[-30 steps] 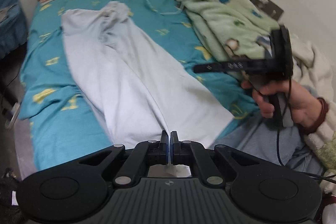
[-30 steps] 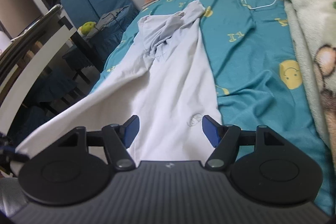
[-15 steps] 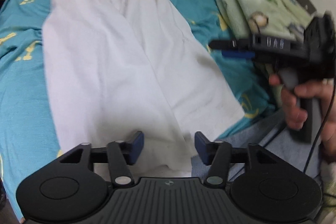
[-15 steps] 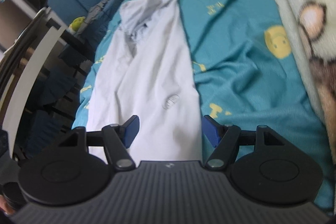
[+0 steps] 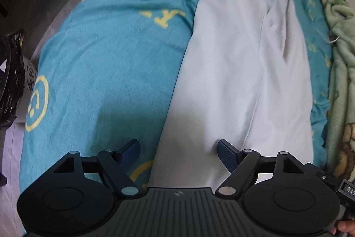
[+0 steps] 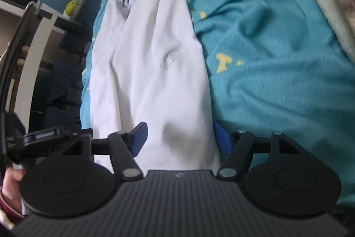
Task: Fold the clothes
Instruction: 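Grasp the hem with the right gripper while the left gripper holds it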
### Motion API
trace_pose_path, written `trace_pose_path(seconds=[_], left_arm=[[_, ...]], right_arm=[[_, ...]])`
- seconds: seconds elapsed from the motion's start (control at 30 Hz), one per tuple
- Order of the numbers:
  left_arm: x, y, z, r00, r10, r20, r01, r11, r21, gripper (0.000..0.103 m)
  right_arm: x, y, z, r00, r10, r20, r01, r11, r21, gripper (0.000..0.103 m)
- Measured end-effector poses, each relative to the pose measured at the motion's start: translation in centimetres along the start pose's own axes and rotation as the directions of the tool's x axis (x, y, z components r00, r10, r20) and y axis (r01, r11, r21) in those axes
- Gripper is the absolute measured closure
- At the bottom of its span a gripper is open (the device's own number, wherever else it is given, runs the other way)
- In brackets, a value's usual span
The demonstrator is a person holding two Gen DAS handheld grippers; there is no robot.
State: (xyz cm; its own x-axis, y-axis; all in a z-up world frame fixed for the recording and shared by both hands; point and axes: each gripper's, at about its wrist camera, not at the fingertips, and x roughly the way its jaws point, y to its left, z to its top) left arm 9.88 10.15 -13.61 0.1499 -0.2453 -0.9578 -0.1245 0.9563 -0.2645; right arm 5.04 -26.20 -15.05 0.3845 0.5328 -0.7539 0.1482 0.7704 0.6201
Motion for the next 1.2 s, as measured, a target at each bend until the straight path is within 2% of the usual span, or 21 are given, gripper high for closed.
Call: trace_pose_path(seconds=[0.13,0.2,0.3,0.37,0.4,0.43,0.5,0.53,0.7,0.87,1.0,1.2], left_arm=[[0.4,-0.9,-0.7,0.995,-0.002,-0.095,0.01,0.997,0.077,0.02],[0.4,-1.2,-1.3,0.99,-0.012,-0.141,0.027,0.994,0.11,0.021],[0.3,-1.5,-2.0,0.983,-0.022,-0.183,0.049,0.989,0.142,0.03],[0.1,-1.7,-2.4,0.977,-0.029,-0.211,0.064,0.985,0.163,0.039],[-0.2,-1.5,-2.4,0.976,-0.039,-0.213,0.075,0.984,0.16,0.056],[-0.5,-1.4,-2.3,0.976,-0.051,-0.212,0.085,0.984,0.156,0.077],[-1.3,-1.1,-2.2,0.975,-0.077,-0.209,0.109,0.983,0.148,0.093],[-1.9,-1.0,-2.1,0.976,-0.09,-0.198,0.121,0.981,0.15,0.096],[-6.1,-0.3,-2.1,0.972,-0.201,-0.12,0.218,0.964,0.154,0.098],[-13.2,-0.8,-3.3,0.948,-0.317,0.01,0.307,0.925,0.222,0.098],[-18.4,-1.4,-6.0,0.919,-0.386,0.085,0.356,0.902,0.244,0.098],[-23.5,-1.0,-13.0,0.881,-0.454,0.134,0.411,0.875,0.257,0.098]], right_arm=[[0.3,0.8,-1.3,0.995,0.065,-0.08,-0.065,0.998,0.0,0.034],[0.4,1.3,-1.8,0.993,0.064,-0.101,-0.066,0.998,-0.016,0.036],[0.8,2.0,-2.2,0.99,0.048,-0.129,-0.055,0.997,-0.05,0.057],[1.2,2.6,-2.5,0.99,0.013,-0.14,-0.025,0.996,-0.085,0.086],[1.3,2.8,-2.6,0.99,-0.015,-0.137,0.0,0.994,-0.105,0.09],[1.2,3.0,-2.7,0.991,-0.027,-0.129,0.011,0.993,-0.12,0.094],[0.9,3.5,-2.7,0.993,-0.045,-0.108,0.028,0.989,-0.147,0.096],[0.3,3.7,-2.8,0.995,-0.035,-0.095,0.02,0.989,-0.15,0.096],[-3.4,4.7,-3.1,0.999,0.032,-0.028,-0.036,0.987,-0.154,0.096],[-7.1,5.7,-3.4,0.994,0.1,0.04,-0.092,0.982,-0.162,0.097],[-10.4,6.0,-5.7,0.99,0.116,0.082,-0.1,0.979,-0.178,0.097],[-15.5,6.4,-9.2,0.98,0.138,0.145,-0.107,0.973,-0.202,0.097]])
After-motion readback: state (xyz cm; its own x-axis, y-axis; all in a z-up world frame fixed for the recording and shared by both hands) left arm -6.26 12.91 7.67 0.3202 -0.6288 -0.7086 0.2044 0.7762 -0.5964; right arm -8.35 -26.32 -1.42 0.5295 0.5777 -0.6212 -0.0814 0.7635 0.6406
